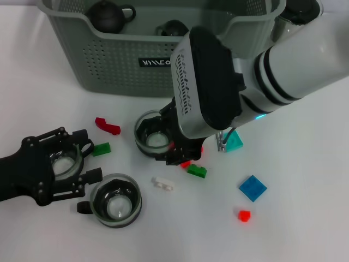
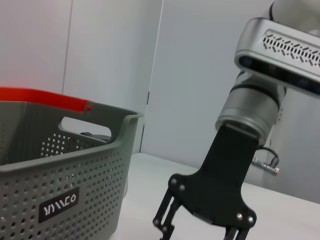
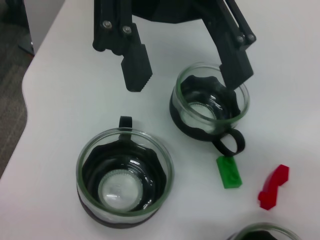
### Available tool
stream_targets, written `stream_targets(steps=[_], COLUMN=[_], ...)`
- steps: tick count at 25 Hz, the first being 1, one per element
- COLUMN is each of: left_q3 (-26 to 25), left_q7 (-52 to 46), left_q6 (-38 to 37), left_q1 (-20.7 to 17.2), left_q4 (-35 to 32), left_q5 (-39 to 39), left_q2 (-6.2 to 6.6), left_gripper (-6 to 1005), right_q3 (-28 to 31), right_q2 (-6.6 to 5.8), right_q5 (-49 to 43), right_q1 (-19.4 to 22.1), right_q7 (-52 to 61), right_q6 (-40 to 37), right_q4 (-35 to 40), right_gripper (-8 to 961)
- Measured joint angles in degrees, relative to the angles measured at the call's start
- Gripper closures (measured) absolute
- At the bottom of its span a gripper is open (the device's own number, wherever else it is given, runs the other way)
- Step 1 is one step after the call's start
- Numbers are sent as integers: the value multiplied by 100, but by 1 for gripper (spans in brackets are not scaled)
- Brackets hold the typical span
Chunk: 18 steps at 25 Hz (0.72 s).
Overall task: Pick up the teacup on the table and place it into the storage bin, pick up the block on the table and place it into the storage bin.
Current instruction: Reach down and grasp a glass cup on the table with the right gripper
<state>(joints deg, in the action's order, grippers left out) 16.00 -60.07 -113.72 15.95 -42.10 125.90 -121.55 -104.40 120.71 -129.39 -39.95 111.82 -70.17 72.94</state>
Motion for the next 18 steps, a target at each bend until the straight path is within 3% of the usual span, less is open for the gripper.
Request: stream_targets(steps=[11, 18], left_q3=[0, 0], left_q7=[-19, -16], left_q6=[9, 9], left_q1=[36, 46], left_q4=[9, 9], left_q5=[-13, -14], left_q2=[-1, 0], left_gripper=[155, 156], right_q3=[-235, -236], right_q2=[24, -16], right_q5=[204, 116], right_q1=[-432, -574], right_q7=[-101, 160], right_q6=[581, 172], right_q4=[-1163, -1228], right_gripper=[371, 400])
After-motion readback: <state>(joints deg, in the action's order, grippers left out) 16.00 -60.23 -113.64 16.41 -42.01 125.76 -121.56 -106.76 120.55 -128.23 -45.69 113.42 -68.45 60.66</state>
